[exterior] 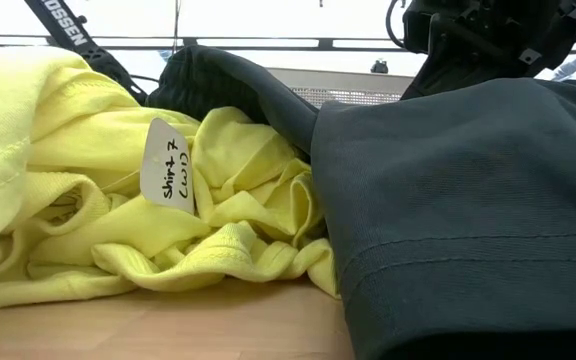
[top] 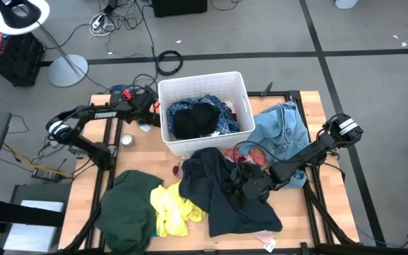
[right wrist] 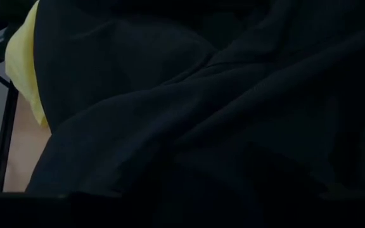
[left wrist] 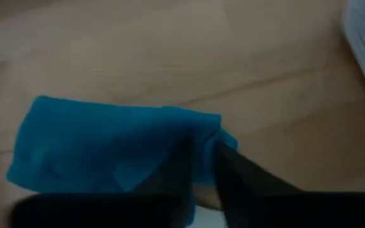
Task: Sort clothes
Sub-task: Put the blue sock into the white bin
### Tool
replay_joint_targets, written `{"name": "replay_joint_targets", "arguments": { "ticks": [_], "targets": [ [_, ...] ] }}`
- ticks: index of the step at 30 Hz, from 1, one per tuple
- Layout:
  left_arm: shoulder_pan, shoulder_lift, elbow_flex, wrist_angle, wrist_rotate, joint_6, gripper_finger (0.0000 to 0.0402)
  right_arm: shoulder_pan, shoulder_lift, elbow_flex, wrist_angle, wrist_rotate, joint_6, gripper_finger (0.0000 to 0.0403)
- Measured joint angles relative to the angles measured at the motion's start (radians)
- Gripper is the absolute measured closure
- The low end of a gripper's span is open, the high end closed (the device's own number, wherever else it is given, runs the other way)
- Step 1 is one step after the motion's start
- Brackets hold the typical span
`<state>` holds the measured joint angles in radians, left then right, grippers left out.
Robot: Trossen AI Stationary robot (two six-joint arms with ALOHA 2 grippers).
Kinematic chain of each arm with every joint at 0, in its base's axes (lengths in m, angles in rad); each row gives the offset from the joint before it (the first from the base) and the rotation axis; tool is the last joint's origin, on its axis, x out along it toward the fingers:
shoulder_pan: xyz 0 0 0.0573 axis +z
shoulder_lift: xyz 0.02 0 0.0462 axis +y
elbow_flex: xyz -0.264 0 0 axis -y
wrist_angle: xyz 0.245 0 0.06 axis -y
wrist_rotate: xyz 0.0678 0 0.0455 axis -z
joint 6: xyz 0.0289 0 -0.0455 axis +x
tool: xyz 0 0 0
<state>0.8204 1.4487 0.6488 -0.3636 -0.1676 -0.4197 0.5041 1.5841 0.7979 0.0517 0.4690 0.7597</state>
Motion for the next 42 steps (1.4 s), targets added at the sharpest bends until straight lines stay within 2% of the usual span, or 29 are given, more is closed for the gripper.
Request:
{"name": "replay_joint_targets", "arguments": {
  "ticks": [2, 11, 17, 22, 27, 32, 36, 42],
  "targets": [
    [0.0, 0.0, 0.001, -0.006, 0.04, 0.019, 0.0388, 0.0, 0.0, 0.0, 0.0, 0.0, 0.0, 0.0174],
    [-0.03, -0.069, 0.001, -0.177, 0.093, 0.034, 0.04, 0.0, 0.0, 0.0, 0.008, 0.0, 0.0, 0.0174],
    [-0.099, -0.207, 0.006, -0.287, 0.095, 0.048, 0.0401, 0.0, 0.0, 0.0, 0.025, 0.0, 0.0, 0.0174],
    [-0.165, -0.359, 0.066, -0.407, 0.094, 0.03, 0.0401, 0.0, 0.001, 0.0, 0.035, 0.0, 0.0, 0.0174],
    [-0.24, -0.493, 0.193, -0.583, 0.008, -0.034, 0.0401, 0.0, 0.001, 0.0, 0.038, 0.0, 0.0, 0.0174],
    [-0.332, -0.56, 0.365, -0.688, -0.064, -0.063, 0.0401, 0.0, 0.001, 0.0, 0.046, 0.0, 0.0, 0.0174],
    [-0.396, -0.553, 0.515, -0.677, -0.11, -0.062, 0.0401, 0.0, 0.001, 0.0, 0.045, 0.0, 0.0, 0.0174],
    [-0.444, -0.45, 0.715, -0.551, -0.129, 0.014, 0.0401, 0.0, 0.001, 0.0, 0.045, 0.0, 0.0, 0.0174]
  ]
}}
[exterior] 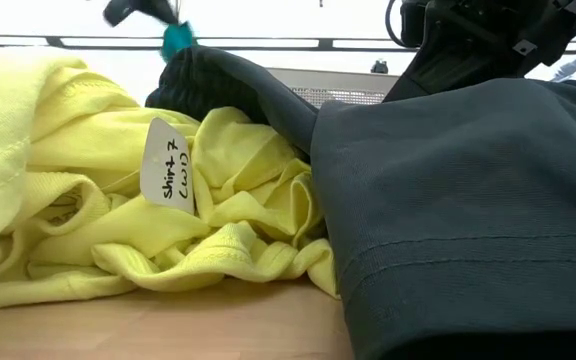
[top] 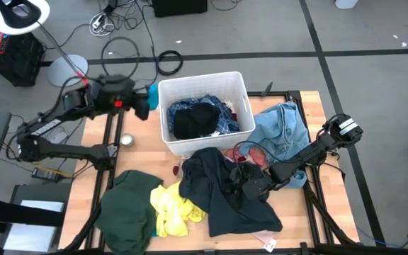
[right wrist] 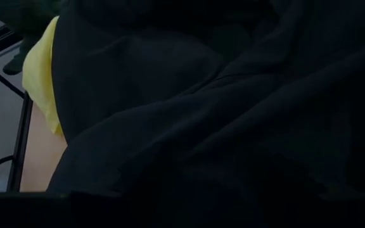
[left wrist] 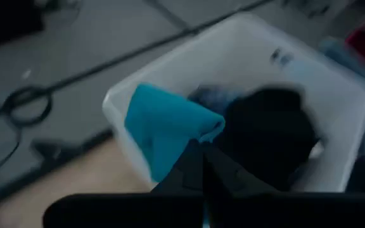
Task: Sort clothes
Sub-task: Put the blue sock into the white bin, then put the dark blue shirt into the white bin
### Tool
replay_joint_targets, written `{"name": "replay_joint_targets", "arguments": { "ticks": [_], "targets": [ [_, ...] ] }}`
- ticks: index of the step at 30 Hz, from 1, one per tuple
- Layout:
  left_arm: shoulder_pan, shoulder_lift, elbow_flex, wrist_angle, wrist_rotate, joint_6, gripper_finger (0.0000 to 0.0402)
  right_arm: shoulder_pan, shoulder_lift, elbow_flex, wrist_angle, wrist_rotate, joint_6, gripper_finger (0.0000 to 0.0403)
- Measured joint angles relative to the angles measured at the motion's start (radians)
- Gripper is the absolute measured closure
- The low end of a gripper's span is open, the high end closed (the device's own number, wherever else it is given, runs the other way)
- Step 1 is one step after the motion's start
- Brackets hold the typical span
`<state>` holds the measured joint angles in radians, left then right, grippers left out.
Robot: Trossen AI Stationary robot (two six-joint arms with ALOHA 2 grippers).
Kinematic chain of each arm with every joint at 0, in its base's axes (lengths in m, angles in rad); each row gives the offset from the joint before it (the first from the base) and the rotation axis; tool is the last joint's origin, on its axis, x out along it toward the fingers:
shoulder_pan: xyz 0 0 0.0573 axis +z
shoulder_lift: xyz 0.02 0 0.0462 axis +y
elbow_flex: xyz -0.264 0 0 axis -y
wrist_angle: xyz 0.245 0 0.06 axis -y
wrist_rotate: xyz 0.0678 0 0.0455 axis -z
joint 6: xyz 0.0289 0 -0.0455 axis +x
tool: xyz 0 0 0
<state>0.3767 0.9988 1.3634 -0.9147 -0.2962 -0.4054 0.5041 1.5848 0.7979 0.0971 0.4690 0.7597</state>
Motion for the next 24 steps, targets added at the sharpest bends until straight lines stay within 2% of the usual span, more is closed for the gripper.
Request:
{"name": "replay_joint_targets", "arguments": {
  "ticks": [3, 7, 10, 17, 21, 24],
  "targets": [
    [-0.005, 0.068, 0.062, 0.072, 0.0, 0.034, 0.0401, 0.0, 0.0, 0.0, 0.007, 0.0, 0.0, 0.0174],
    [-0.004, 0.146, 0.074, 0.178, 0.032, 0.139, 0.0398, 0.0, 0.0, 0.0, 0.013, -0.001, 0.0, 0.0174],
    [-0.004, 0.204, 0.073, 0.17, 0.074, 0.139, 0.0385, 0.0, 0.0, 0.0, 0.017, -0.022, 0.0, 0.0174],
    [-0.004, 0.308, 0.071, 0.062, 0.06, 0.146, 0.0315, 0.0, 0.0, 0.0, 0.017, -0.025, -0.002, 0.0174],
    [-0.006, 0.315, 0.071, 0.05, 0.058, 0.191, 0.0285, 0.0, 0.0, 0.0, 0.015, -0.026, -0.002, 0.0174],
    [-0.036, 0.289, 0.071, 0.05, 0.059, 0.206, 0.028, 0.0, 0.0, 0.0, 0.014, -0.026, -0.002, 0.0174]
  ]
}}
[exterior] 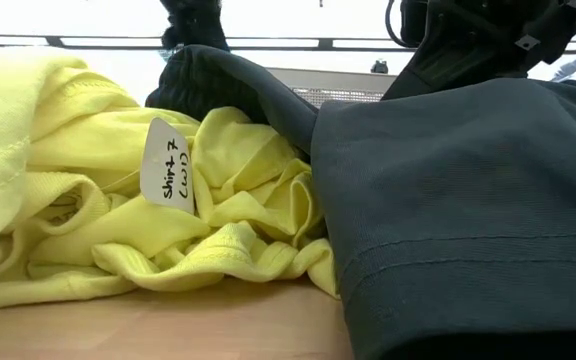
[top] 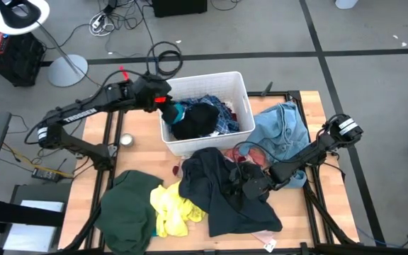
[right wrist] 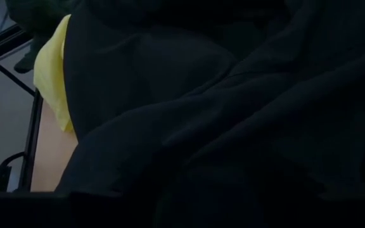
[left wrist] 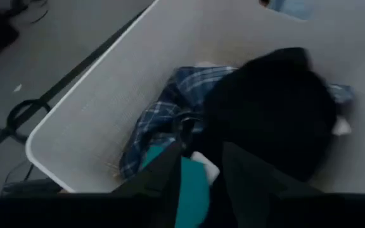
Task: Sort clothes
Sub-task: Put the dark blue shirt into the white bin
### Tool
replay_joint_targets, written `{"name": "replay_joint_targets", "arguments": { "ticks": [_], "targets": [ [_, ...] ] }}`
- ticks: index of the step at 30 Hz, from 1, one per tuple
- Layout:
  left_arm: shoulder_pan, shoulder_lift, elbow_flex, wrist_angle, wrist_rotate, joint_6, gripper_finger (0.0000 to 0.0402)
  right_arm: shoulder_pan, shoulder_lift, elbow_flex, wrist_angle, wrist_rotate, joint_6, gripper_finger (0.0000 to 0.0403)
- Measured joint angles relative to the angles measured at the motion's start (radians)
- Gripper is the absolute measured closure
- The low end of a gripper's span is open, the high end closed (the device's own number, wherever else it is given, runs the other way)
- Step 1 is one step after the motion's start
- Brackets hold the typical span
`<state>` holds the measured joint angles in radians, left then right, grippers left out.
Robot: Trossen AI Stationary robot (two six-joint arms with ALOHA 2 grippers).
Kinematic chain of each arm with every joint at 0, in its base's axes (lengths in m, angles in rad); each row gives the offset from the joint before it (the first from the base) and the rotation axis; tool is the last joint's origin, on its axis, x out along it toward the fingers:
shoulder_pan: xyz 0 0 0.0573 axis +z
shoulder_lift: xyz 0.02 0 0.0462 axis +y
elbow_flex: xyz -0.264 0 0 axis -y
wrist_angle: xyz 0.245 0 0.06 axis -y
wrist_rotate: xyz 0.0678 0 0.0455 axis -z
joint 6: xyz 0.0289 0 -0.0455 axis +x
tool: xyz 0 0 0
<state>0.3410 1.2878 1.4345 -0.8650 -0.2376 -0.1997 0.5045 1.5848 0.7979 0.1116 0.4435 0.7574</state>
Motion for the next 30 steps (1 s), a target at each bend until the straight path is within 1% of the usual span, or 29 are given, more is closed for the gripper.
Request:
{"name": "replay_joint_targets", "arguments": {
  "ticks": [3, 5, 8, 12, 15, 20, 23, 26, 30],
  "targets": [
    [-0.057, -0.051, 0.002, -0.012, -0.001, 0.005, 0.028, 0.0, 0.0, 0.0, -0.001, -0.001, -0.004, 0.0174],
    [-0.109, -0.089, 0.002, -0.048, -0.017, -0.017, 0.028, 0.0, -0.006, 0.0, -0.008, -0.001, -0.014, 0.0174],
    [-0.203, -0.146, 0.002, -0.119, -0.065, -0.089, 0.028, -0.01, -0.019, 0.0, -0.011, -0.002, -0.02, 0.0174],
    [-0.356, -0.2, -0.006, -0.2, -0.114, -0.242, 0.028, -0.035, -0.024, 0.0, -0.011, 0.004, -0.039, 0.0174],
    [-0.48, -0.225, -0.055, -0.214, -0.153, -0.339, 0.028, -0.066, -0.024, 0.0, -0.008, -0.011, -0.048, 0.0174],
    [-0.68, -0.255, -0.194, -0.209, -0.251, -0.503, 0.028, -0.123, -0.024, 0.006, -0.019, -0.131, -0.056, 0.0174],
    [-0.784, -0.274, -0.289, -0.195, -0.305, -0.619, 0.028, -0.147, -0.025, 0.06, -0.12, -0.179, -0.056, 0.0175],
    [-0.859, -0.288, -0.383, -0.167, -0.342, -0.726, 0.028, -0.157, -0.026, 0.155, -0.326, -0.178, -0.064, 0.0175],
    [-0.921, -0.289, -0.501, -0.133, -0.357, -0.842, 0.028, -0.159, -0.026, 0.294, -0.563, -0.157, -0.07, 0.0175]
  ]
}}
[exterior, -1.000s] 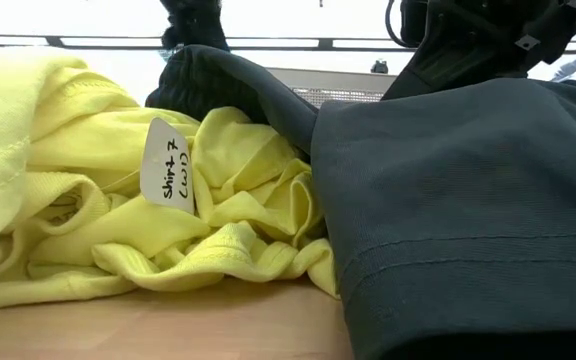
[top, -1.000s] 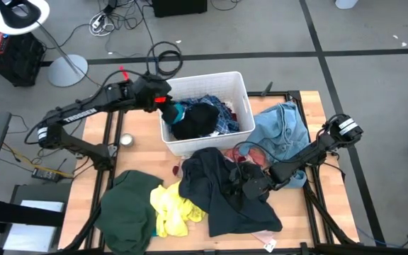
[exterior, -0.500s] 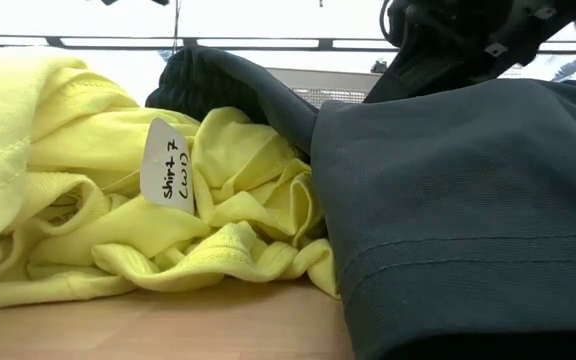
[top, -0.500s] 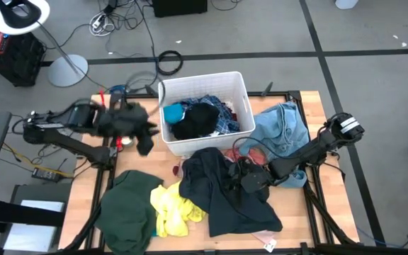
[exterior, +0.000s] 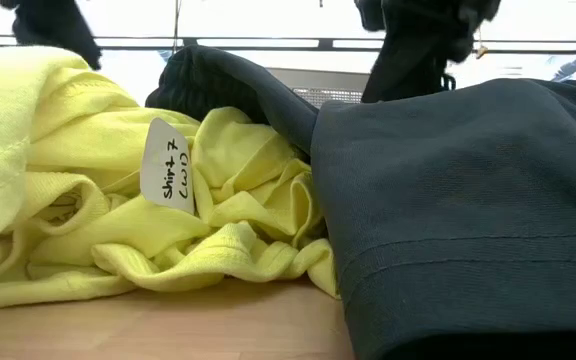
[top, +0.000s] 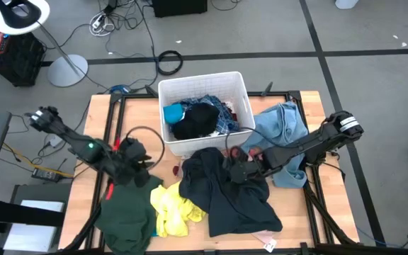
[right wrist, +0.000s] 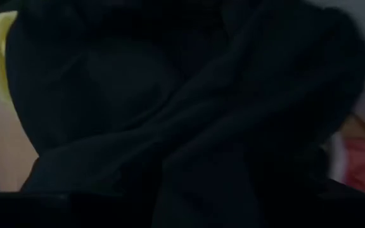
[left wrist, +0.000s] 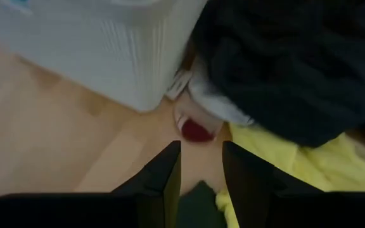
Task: Sort clothes
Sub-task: Put the dark blue shirt into the white bin
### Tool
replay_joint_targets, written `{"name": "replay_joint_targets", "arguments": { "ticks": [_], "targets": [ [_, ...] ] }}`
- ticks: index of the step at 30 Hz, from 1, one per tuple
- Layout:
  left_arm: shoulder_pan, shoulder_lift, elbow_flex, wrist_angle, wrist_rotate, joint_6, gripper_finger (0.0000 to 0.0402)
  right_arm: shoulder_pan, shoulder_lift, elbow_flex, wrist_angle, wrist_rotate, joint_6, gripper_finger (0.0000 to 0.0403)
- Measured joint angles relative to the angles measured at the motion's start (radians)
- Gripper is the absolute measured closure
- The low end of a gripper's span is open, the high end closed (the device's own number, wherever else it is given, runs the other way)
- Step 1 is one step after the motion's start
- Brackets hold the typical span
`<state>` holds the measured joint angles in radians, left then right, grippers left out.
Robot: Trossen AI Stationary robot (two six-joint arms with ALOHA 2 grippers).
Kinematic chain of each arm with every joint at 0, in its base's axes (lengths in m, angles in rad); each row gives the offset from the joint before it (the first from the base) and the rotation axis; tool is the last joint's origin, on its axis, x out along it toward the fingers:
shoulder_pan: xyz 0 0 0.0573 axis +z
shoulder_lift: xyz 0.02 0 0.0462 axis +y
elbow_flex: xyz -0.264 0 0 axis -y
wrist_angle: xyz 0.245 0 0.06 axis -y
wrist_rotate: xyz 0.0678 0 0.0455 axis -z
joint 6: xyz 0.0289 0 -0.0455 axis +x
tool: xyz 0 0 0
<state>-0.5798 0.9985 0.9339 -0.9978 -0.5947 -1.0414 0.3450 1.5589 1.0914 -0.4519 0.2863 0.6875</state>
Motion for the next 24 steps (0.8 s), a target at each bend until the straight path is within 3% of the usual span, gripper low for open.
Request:
{"name": "replay_joint_targets", "arguments": {
  "ticks": [5, 10, 12, 19, 24],
  "targets": [
    [-0.028, 0.0, -0.114, 0.012, -0.084, -0.083, 0.028, 0.007, 0.006, 0.118, -0.129, 0.007, 0.041, 0.0175],
    [-0.032, -0.022, -0.191, 0.025, -0.134, -0.086, 0.028, 0.034, 0.008, 0.129, -0.166, 0.008, 0.125, 0.0176],
    [-0.031, -0.041, -0.224, 0.078, -0.137, -0.038, 0.028, 0.041, 0.009, 0.129, -0.194, 0.008, 0.162, 0.0176],
    [-0.03, -0.152, -0.378, 0.53, -0.062, 0.283, 0.028, 0.046, 0.014, 0.129, -0.2, 0.033, 0.218, 0.0176],
    [-0.029, -0.204, -0.464, 0.604, -0.01, 0.332, 0.028, 0.038, 0.095, 0.13, -0.169, 0.016, 0.24, 0.0176]
  ]
}}
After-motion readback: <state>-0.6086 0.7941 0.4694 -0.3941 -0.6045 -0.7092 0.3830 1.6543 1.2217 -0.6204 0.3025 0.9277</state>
